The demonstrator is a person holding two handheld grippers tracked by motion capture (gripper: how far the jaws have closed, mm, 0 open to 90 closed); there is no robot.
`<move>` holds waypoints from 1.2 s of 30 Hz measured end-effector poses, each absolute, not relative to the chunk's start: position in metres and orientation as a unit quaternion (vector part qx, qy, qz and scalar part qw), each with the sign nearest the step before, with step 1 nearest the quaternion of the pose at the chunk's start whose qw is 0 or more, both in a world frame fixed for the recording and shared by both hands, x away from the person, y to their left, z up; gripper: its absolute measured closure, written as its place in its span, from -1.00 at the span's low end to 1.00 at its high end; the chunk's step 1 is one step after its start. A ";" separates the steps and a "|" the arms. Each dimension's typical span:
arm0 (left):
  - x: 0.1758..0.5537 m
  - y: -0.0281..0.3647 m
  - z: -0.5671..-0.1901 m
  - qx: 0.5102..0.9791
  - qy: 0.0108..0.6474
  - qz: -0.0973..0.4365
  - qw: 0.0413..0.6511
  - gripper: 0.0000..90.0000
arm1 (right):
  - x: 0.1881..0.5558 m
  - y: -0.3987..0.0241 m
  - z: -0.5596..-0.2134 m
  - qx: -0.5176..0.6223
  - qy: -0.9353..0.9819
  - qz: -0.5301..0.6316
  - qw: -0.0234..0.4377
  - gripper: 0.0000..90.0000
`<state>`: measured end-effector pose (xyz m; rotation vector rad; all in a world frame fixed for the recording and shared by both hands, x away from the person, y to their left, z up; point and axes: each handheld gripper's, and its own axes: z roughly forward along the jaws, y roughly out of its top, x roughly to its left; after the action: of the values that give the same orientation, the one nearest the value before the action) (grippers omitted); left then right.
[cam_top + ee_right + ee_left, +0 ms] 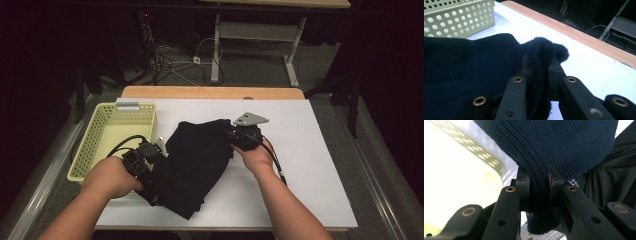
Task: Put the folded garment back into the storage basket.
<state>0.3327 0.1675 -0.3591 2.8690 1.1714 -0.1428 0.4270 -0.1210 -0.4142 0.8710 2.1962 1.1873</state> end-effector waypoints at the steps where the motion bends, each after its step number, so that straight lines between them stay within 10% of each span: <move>1: 0.333 0.168 -0.358 0.924 0.378 -0.047 0.020 0.67 | 0.427 -0.121 -0.413 0.320 0.804 0.436 0.247 0.81; 36: 0.339 0.160 -0.330 0.929 0.367 -0.046 0.003 0.67 | 0.420 -0.125 -0.385 0.330 0.783 0.459 0.258 0.81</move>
<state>0.3391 0.1601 -0.3304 2.9143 1.1500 -0.1439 0.4200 -0.1248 -0.3846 0.8951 2.1235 1.2456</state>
